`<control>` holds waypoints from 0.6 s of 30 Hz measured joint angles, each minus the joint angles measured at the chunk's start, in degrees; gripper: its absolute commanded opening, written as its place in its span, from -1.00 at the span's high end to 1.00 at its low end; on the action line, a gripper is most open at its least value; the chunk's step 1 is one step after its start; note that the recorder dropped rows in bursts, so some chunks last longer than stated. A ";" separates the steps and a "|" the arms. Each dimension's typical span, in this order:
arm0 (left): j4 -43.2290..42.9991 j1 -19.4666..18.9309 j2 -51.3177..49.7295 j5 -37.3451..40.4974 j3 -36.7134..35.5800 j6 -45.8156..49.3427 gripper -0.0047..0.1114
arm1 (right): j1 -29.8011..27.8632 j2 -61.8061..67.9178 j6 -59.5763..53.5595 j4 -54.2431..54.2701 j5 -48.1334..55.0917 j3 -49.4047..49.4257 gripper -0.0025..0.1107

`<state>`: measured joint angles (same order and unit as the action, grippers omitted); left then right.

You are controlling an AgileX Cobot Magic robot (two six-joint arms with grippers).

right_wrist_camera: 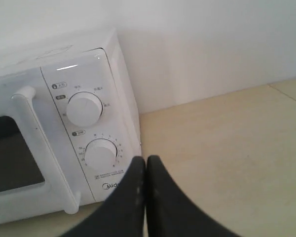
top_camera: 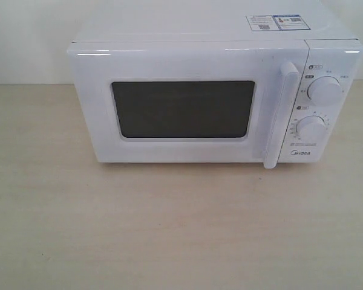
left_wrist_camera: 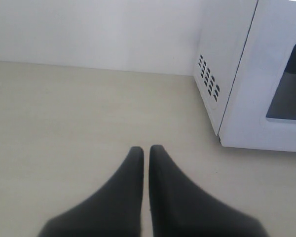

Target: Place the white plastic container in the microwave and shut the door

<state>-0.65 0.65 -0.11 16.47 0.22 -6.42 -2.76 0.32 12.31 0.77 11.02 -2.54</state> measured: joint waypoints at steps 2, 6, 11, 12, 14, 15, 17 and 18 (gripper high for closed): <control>0.00 0.00 0.00 0.00 0.00 0.00 0.84 | 0.00 0.00 -0.45 -0.17 0.36 0.36 0.96; 0.00 0.00 0.00 0.00 0.00 0.00 0.84 | 0.00 0.00 -2.43 -0.35 1.11 2.12 0.96; 0.00 0.00 0.00 0.00 0.00 0.00 0.84 | 0.21 0.00 -3.49 -0.77 3.71 2.24 0.96; 0.00 0.00 0.00 0.00 0.00 0.00 0.84 | 0.72 0.00 -3.90 -0.77 4.85 2.24 0.96; 0.00 0.00 0.00 0.00 0.00 0.00 0.84 | 2.37 0.00 -4.45 -0.77 5.96 2.24 0.96; 0.00 0.00 0.00 0.00 0.00 0.00 0.84 | 3.86 0.00 -4.79 -0.77 6.36 2.34 0.96; 0.00 0.00 0.00 0.00 0.00 0.00 0.84 | 6.07 0.00 -5.71 -1.08 6.94 2.34 0.96; 0.00 0.00 0.00 0.00 0.00 0.00 0.84 | 6.92 0.00 -5.97 -1.08 7.40 2.34 0.96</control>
<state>-0.65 0.65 -0.11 16.47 0.22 -6.42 4.17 0.32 6.34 -0.30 18.42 -0.20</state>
